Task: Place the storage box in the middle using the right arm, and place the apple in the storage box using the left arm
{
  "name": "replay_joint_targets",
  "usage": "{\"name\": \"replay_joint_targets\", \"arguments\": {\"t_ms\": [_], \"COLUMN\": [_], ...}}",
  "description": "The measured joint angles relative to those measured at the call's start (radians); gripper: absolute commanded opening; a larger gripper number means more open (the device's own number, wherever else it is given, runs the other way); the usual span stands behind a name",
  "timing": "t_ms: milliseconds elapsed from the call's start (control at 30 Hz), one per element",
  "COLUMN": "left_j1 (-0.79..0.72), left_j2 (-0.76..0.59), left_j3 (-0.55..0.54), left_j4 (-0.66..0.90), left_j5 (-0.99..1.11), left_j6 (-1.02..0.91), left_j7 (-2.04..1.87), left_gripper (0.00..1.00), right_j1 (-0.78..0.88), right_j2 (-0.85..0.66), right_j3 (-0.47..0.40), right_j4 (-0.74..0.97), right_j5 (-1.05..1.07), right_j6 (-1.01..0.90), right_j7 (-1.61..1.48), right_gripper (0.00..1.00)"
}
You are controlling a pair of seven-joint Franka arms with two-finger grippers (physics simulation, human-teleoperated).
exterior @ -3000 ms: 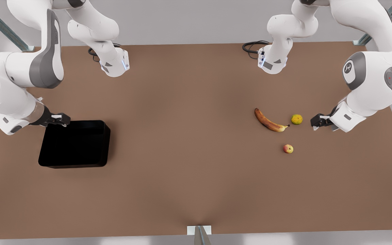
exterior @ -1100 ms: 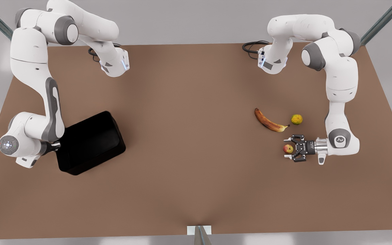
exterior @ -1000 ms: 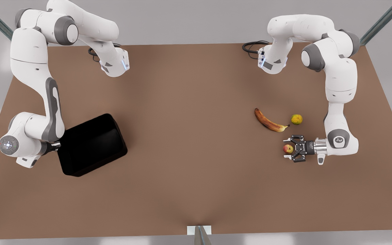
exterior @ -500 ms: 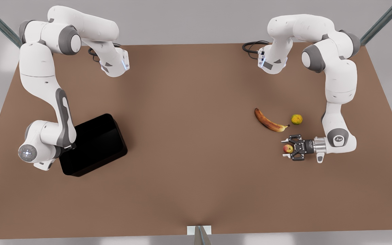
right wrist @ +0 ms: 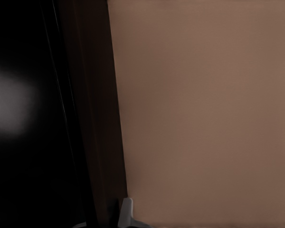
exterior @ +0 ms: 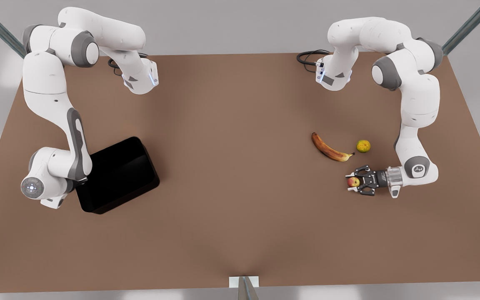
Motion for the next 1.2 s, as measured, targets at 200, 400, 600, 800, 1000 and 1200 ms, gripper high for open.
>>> {"name": "replay_joint_targets", "arguments": {"t_ms": [200,400,600,800,1000,1200], "left_j1": [-0.002,-0.039,-0.155,-0.269,-0.401,-0.628], "left_j2": [-0.129,-0.276,-0.343,-0.362,-0.364,-0.349], "left_j3": [0.002,-0.052,-0.059,-0.059,-0.059,-0.06], "left_j4": [0.036,0.085,0.1,0.097,0.098,0.103], "left_j5": [0.055,0.198,0.243,0.259,0.255,0.271], "left_j6": [-0.025,-0.009,0.011,0.093,0.214,0.432], "left_j7": [-0.073,-0.297,-0.469,-0.602,-0.77,-1.041], "left_gripper": [0.5,0.51,0.51,0.51,0.52,0.52], "right_j1": [0.002,0.073,0.283,0.42,0.448,0.446], "right_j2": [-0.011,-0.043,-0.025,0.137,0.209,0.195], "right_j3": [0.019,0.058,0.144,0.299,0.362,0.373], "right_j4": [0.038,0.056,0.148,0.317,0.338,0.368], "right_j5": [0.005,0.009,0.014,0.016,0.009,0.012], "right_j6": [-0.053,-0.064,-0.065,-0.045,0.055,0.031], "right_j7": [-0.014,-0.003,0.245,0.672,0.778,0.777], "right_gripper": [0.21,0.21,0.21,0.21,1.0,1.0]}}
